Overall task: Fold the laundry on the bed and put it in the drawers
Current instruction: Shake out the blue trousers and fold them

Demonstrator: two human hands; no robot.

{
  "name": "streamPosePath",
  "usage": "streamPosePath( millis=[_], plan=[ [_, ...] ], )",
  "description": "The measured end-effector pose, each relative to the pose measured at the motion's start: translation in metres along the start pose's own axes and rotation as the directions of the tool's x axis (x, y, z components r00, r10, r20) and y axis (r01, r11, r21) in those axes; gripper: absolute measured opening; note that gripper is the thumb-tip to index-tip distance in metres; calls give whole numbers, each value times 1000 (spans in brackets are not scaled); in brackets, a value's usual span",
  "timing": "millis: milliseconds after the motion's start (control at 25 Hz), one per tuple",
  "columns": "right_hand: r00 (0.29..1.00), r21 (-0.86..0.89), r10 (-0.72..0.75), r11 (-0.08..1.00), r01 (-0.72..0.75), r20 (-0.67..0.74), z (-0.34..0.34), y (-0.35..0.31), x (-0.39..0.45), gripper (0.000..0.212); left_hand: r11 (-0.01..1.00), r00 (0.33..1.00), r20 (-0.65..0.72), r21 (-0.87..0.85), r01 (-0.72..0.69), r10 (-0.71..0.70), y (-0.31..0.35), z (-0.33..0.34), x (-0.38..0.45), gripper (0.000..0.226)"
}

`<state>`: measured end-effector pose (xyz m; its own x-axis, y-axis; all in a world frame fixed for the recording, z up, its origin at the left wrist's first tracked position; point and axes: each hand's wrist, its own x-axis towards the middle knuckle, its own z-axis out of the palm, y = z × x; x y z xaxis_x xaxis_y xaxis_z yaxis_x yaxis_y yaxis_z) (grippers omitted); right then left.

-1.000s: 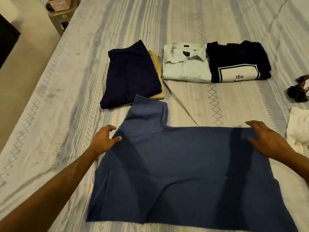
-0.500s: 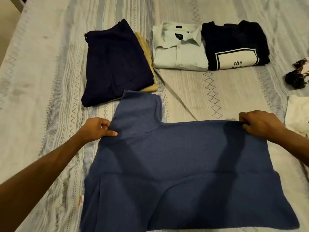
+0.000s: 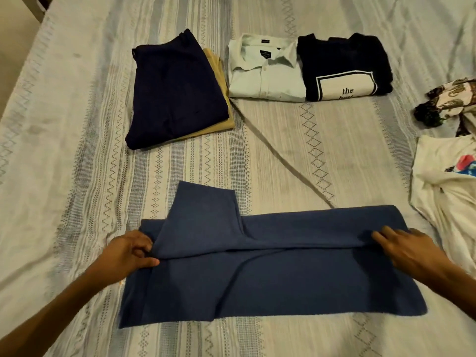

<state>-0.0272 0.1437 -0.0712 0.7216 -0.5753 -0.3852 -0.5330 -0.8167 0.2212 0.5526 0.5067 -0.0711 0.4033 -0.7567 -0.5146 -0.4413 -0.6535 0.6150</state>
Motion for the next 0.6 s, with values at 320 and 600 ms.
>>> streamPosePath(
  millis=[320, 600],
  plan=[
    [999, -40, 36, 999, -35, 21, -9, -8, 1, 69, 986, 965, -218, 111, -126, 148, 24, 22, -10, 28],
    [995, -54, 65, 997, -61, 72, -5, -1, -15, 70, 999, 987, -155, -37, 29, -35, 0, 22, -47, 38]
  ],
)
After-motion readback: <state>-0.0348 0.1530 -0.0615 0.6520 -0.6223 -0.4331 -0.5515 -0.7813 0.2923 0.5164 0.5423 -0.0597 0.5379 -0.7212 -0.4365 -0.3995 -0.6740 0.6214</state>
